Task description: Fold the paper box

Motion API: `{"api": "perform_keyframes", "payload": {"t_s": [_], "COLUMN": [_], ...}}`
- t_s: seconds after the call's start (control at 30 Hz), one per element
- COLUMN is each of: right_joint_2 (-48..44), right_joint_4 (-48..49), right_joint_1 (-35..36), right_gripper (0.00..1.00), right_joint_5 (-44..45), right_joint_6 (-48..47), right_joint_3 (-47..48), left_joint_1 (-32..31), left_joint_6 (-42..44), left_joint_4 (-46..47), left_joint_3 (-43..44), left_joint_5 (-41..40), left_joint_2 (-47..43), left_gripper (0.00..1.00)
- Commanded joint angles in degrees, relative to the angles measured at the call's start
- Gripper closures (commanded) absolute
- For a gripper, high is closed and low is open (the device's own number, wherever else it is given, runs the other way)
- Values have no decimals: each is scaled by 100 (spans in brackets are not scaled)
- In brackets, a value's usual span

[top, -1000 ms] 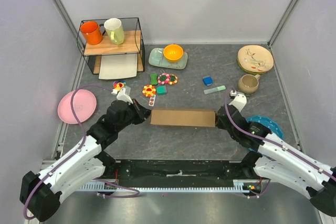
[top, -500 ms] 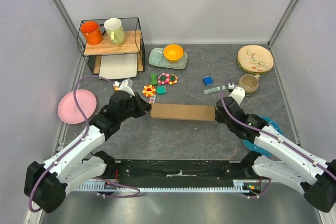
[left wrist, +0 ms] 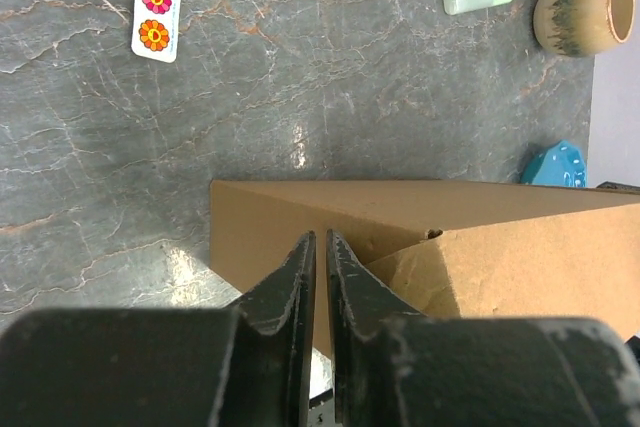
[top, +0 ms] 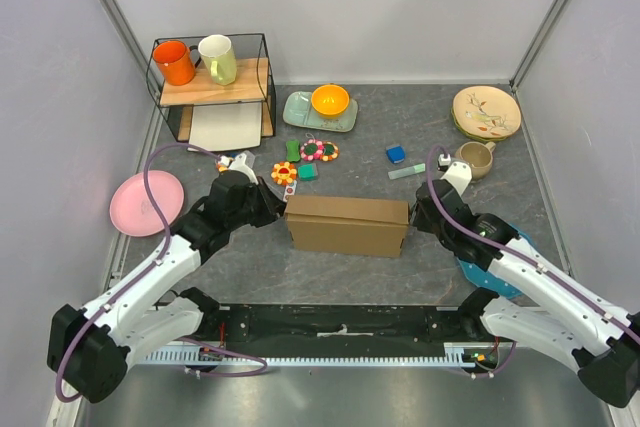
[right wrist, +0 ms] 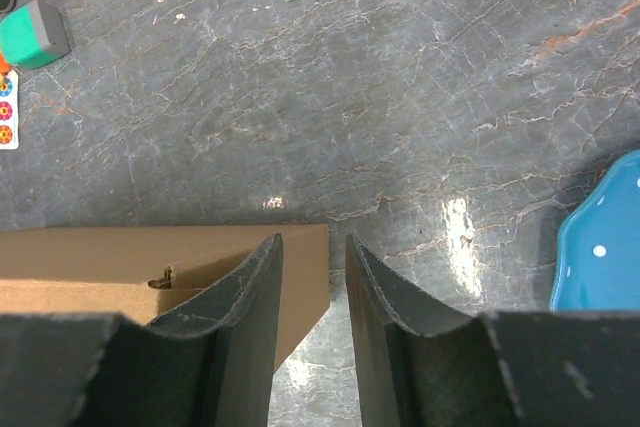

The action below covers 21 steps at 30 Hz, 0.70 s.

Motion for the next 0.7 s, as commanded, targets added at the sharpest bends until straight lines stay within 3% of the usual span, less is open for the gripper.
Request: {"api": "perform_keyframes", "payload": {"t_s": [0.0, 0.37, 0.67], "right_joint_2": [122, -273, -501], "right_joint_4": [689, -31, -330], "right_joint_1": [32, 31, 23], "right_gripper": [59, 49, 47], "right_joint_5": [-398, 375, 551], "right_joint_6": [145, -303, -417], "right_joint_3": [305, 577, 569], "left_joint_1": [-125, -46, -37], "left_joint_6": [-27, 219, 254], "left_joint_4": [484, 177, 133], "left_joint_3": [102, 119, 102], "left_joint_5": [1122, 691, 665], "left_joint_2": [-14, -251, -287], "left_gripper": [84, 78, 77]}}
